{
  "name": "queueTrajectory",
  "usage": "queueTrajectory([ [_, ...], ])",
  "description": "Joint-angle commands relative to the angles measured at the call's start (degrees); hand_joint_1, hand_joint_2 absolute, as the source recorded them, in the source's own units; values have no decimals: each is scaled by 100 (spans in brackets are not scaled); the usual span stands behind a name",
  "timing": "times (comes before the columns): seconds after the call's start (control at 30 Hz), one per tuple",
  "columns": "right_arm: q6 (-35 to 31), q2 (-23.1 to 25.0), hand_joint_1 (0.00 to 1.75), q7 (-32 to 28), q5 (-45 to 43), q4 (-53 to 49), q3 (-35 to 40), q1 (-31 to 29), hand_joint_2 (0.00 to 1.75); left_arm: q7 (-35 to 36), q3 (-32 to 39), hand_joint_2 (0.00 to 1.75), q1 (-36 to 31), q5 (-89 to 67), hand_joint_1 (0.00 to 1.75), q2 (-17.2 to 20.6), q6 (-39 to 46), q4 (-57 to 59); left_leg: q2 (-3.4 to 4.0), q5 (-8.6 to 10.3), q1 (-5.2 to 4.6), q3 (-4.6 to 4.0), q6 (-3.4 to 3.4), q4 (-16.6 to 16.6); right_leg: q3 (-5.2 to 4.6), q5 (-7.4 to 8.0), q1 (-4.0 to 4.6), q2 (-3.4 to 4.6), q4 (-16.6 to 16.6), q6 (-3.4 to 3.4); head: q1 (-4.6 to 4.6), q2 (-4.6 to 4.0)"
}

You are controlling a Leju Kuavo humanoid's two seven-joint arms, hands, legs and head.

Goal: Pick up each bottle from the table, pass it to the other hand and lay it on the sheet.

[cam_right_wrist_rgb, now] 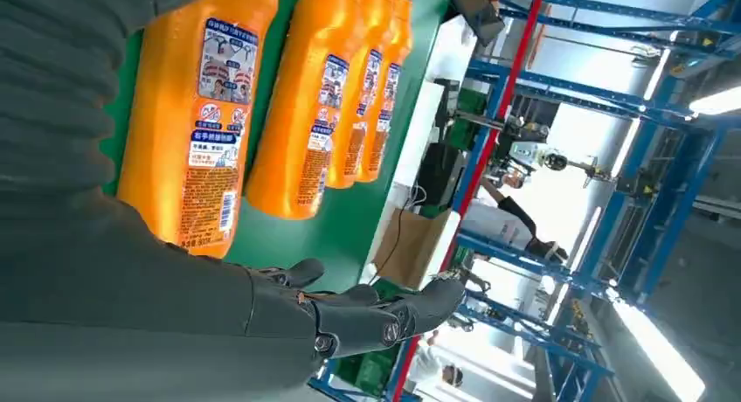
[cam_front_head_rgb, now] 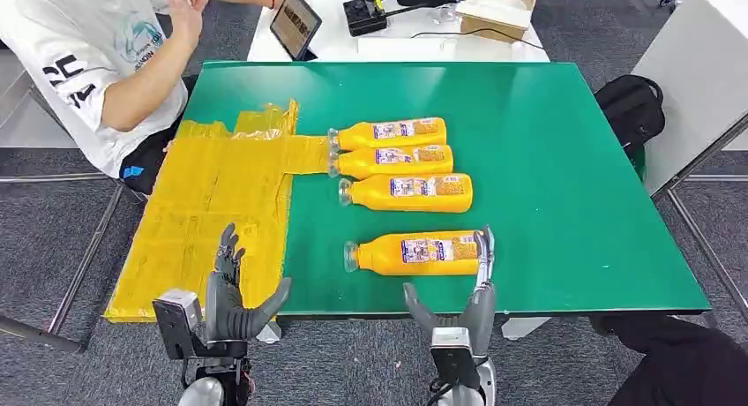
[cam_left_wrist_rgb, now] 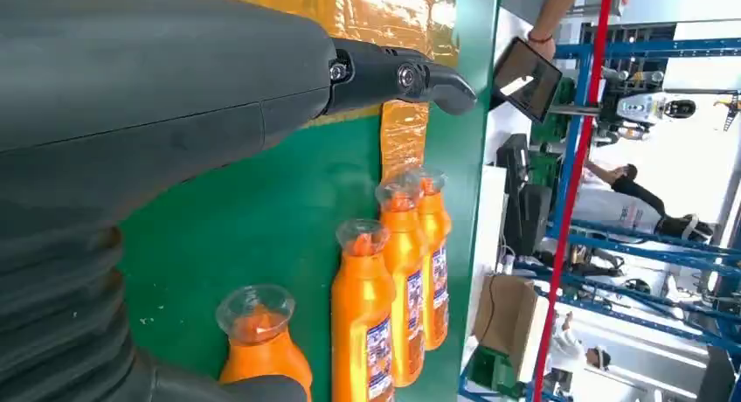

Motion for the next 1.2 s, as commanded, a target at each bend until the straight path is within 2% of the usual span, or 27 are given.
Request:
queueTrajectory([
  [0.03, -276, -299, 0, 420, 1378, 247, 60, -227, 175, -52, 18, 175, -106, -121, 0, 128, 62, 200, 7, -6, 1, 25, 8, -8, 25, -3, 5, -1, -10, -16, 0, 0],
  [0.17, 186, -642, 0, 1374, 2318, 277, -44, -546, 175, -152, 88, 175, -99, -385, 0, 120, 196, 211, 7, -1, -2, 16, 7, -8, 16, 2, 1, 2, -10, -10, 0, 0],
  [0.2, 309, -825, 0, 1762, 2846, 301, -38, -719, 175, -165, 124, 175, -91, -473, 0, 103, 200, 202, 12, -5, 1, 28, 10, -10, 28, 1, 5, 4, -15, -16, -2, 0],
  [0.3, 1014, -1197, 0, 2631, 3527, 283, -24, -1106, 175, -163, 246, 175, -59, -597, 0, 53, 160, 170, 9, 1, -3, 10, 8, -5, 10, 4, -1, 5, -8, -7, -2, 0],
  [0.43, 1026, -1190, 0, 2636, 3526, 286, -23, -1116, 175, -162, 251, 175, -59, -600, 0, 52, 155, 165, 8, -1, -5, 21, 11, -8, 23, 2, 0, 2, -10, -13, 0, 0],
  [0.53, 1599, -1548, 0, 3328, 3962, 543, 129, -1499, 175, -132, 361, 175, -53, -684, 0, -1, 50, 167, 13, -6, -4, 26, 10, -7, 26, -1, 1, 7, -10, -14, -2, 0],
  [0.77, 2762, -1811, 0, 3807, 4022, 1399, 505, -2401, 175, -85, 503, 175, -92, -773, 0, -8, -73, 225, 36, -7, -3, 27, 13, -5, 24, 8, 3, 28, -12, -13, 0, 0],
  [0.83, 2969, -1791, 0, 3828, 3965, 1722, 674, -2594, 175, -63, 544, 175, -131, -794, 0, -8, -136, 265, 20, -1, -4, 13, 7, -5, 13, 6, 0, 15, -6, -7, 0, 0],
  [0.9, 3240, -1801, 0, 3636, 3466, 1960, 733, -2690, 175, -92, 564, 175, -161, -792, 0, -5, -185, 288, 20, -2, -2, 20, 8, -7, 21, 6, 3, 15, -10, -12, 0, 0],
  [1.2, 3356, -1990, 0, 3602, 3248, 2222, 891, -2689, 175, -100, 550, 175, -187, -794, 0, 33, -195, 339, 4, -2, -3, 13, 8, -4, 18, 2, 0, 2, -7, -5, -2, 0],
])
